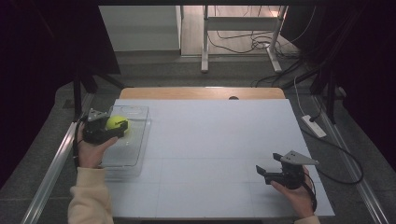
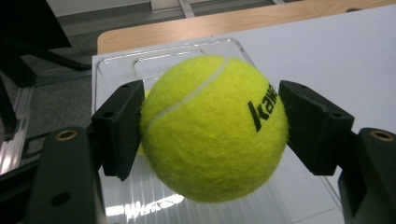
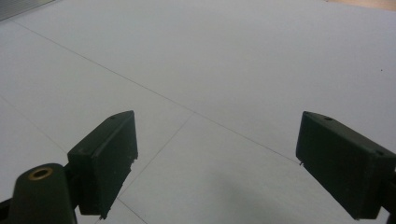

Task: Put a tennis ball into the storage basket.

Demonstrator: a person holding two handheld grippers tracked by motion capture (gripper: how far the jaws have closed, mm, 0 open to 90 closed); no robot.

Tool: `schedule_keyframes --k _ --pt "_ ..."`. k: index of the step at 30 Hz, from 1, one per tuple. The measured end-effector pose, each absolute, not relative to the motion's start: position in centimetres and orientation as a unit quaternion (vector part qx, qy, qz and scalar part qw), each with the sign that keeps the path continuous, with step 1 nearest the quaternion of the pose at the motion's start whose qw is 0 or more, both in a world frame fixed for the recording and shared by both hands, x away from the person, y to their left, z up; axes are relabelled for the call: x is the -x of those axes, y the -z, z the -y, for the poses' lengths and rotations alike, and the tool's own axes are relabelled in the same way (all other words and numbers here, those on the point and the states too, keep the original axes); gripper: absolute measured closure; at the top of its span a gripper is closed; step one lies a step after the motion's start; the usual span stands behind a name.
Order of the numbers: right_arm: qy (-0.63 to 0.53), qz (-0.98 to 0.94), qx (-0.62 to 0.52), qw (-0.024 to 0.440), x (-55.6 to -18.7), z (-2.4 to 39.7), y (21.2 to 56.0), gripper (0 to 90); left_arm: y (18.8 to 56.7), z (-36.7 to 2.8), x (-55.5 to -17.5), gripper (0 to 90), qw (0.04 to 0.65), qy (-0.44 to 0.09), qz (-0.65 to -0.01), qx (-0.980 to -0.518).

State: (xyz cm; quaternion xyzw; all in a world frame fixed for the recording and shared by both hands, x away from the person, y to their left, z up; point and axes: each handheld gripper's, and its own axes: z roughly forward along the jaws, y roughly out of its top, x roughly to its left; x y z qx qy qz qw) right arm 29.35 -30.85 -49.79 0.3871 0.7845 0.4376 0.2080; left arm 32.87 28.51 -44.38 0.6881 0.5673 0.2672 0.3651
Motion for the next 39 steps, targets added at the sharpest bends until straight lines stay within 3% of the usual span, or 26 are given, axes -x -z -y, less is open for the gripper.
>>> schedule_keyframes --k 39 --pt "-0.435 -0.787 -0.386 0.208 -29.4 30.8 49.9 12.6 46.5 -29.7 -33.6 27.0 0.282 -0.235 -0.605 -0.706"
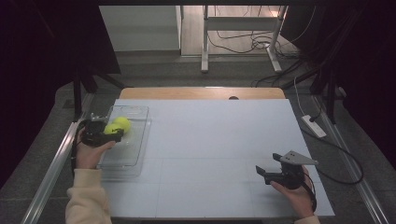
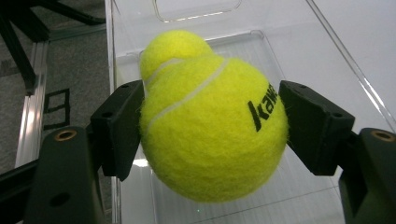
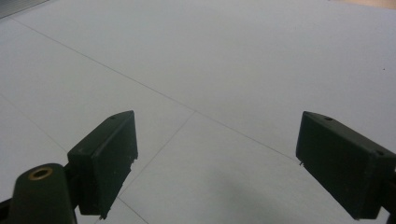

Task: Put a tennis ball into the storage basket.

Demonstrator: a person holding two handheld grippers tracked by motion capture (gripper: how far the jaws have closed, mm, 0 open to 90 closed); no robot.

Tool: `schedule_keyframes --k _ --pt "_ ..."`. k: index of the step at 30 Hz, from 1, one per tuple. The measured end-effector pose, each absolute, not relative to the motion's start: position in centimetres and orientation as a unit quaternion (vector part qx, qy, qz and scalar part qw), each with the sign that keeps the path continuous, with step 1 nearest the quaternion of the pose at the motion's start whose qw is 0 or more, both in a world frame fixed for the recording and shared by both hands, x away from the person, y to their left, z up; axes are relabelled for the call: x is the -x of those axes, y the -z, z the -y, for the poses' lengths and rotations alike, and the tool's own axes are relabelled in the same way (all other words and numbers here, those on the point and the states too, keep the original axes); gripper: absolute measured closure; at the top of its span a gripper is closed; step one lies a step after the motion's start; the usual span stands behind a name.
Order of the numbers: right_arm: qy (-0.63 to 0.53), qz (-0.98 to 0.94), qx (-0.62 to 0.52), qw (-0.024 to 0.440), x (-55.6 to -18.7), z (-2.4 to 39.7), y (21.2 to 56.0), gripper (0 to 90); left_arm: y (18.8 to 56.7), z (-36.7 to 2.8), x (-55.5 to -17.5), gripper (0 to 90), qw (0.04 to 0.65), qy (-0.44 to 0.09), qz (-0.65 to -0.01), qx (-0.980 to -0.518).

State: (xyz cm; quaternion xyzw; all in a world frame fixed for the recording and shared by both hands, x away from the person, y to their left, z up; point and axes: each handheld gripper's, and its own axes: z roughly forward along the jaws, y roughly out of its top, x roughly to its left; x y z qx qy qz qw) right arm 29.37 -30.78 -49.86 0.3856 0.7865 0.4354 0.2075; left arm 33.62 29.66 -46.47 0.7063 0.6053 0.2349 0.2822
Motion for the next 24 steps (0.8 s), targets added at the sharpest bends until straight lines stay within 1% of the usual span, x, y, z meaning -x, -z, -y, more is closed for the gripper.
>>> schedule_keyframes --k 12,14,15,19,24 --pt "-0.436 -0.786 -0.385 0.208 -29.4 30.8 49.8 12.6 46.5 -29.8 -33.6 26.6 0.275 -0.237 -0.609 -0.705" --pt "-0.436 -0.787 -0.385 0.208 -29.4 30.8 49.8 12.6 46.5 -29.8 -33.6 22.7 0.272 -0.237 -0.609 -0.706" --pt "-0.436 -0.787 -0.385 0.207 -29.4 30.8 49.8 12.6 46.4 -29.8 -33.5 22.7 0.276 -0.239 -0.609 -0.704" --pt "-0.436 -0.786 -0.386 0.206 -29.4 30.8 49.8 12.6 45.7 -29.6 -33.3 16.3 0.299 -0.240 -0.601 -0.702" --pt "-0.439 -0.785 -0.387 0.204 -29.4 30.9 49.9 12.5 45.5 -29.1 -33.2 14.8 0.314 -0.235 -0.589 -0.707"
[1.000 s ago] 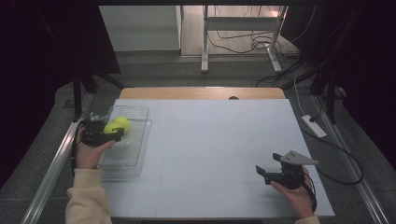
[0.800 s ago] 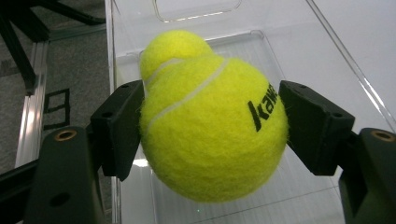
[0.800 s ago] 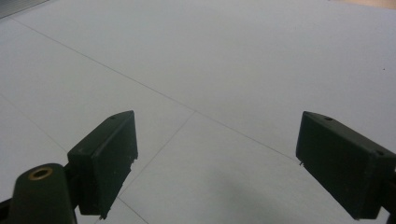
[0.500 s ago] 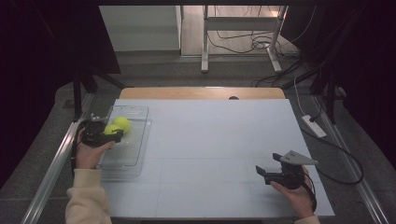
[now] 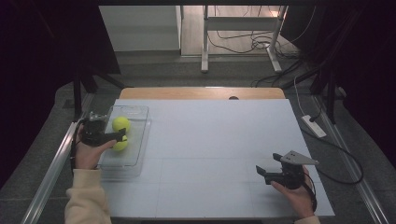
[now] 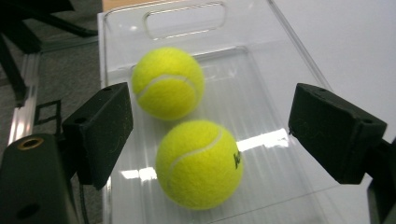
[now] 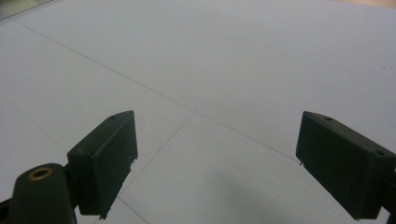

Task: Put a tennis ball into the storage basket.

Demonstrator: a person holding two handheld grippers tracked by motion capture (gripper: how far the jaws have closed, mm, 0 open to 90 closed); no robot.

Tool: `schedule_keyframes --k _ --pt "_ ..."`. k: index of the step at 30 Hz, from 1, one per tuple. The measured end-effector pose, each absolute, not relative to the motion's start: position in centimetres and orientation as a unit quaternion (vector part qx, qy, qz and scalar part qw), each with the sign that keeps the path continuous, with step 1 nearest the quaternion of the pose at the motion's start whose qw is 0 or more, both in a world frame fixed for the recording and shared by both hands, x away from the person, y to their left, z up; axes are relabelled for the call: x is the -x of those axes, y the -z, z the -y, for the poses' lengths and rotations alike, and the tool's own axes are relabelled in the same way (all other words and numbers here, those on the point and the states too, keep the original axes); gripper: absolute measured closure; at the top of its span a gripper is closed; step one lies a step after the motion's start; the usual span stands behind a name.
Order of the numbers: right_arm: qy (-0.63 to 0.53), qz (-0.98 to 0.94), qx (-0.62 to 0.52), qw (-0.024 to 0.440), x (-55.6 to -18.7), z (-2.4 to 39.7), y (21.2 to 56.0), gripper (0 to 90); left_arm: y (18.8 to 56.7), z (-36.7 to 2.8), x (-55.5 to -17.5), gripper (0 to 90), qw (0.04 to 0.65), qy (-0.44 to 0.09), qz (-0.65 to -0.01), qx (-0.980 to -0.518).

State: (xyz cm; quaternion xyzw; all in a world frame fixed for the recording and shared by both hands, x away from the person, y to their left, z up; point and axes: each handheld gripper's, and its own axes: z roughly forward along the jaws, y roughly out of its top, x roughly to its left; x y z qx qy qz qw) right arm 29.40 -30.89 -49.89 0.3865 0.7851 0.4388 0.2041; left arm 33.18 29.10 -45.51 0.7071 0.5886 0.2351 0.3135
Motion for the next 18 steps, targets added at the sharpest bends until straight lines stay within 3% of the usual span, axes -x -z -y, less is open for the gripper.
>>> schedule_keyframes --k 10,18 --pt "-0.442 -0.786 -0.383 0.198 -29.8 31.0 50.0 12.5 45.4 -28.6 -33.0 14.8 0.335 -0.223 -0.573 -0.714" --pt "-0.442 -0.785 -0.386 0.199 -30.0 31.2 50.0 12.6 45.0 -27.8 -32.5 14.8 0.386 -0.196 -0.547 -0.717"
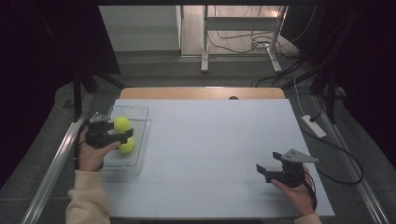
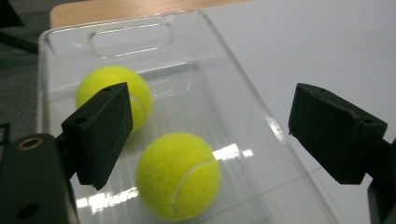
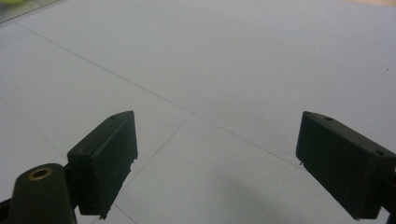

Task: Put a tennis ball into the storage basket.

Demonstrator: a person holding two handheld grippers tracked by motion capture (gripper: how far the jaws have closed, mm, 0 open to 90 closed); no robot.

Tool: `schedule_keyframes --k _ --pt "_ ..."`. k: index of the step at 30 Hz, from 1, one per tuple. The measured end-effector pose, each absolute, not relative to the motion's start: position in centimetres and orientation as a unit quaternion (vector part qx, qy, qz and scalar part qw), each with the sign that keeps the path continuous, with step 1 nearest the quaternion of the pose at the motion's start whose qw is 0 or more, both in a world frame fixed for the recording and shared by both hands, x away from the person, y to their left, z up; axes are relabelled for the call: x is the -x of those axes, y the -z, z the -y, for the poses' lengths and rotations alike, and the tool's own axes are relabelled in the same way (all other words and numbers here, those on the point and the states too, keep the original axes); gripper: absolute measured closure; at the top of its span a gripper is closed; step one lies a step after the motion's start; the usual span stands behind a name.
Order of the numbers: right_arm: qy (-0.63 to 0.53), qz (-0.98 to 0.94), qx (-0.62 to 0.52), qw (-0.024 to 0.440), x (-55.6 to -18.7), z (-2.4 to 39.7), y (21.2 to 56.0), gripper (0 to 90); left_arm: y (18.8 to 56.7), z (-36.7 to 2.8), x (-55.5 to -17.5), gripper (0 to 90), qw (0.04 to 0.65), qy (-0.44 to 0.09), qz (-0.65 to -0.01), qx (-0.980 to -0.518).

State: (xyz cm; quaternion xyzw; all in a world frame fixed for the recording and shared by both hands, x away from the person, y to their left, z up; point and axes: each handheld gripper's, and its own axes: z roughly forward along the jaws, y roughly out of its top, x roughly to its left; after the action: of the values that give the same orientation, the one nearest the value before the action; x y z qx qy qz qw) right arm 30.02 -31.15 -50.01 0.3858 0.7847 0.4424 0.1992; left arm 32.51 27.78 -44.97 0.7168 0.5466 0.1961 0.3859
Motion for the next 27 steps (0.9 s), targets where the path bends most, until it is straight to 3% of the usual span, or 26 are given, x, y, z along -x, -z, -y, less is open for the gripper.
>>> schedule_keyframes --k 27 --pt "-0.442 -0.781 -0.393 0.203 -29.8 31.6 49.9 12.5 46.5 -23.7 -28.9 13.5 0.465 -0.147 -0.467 -0.738"
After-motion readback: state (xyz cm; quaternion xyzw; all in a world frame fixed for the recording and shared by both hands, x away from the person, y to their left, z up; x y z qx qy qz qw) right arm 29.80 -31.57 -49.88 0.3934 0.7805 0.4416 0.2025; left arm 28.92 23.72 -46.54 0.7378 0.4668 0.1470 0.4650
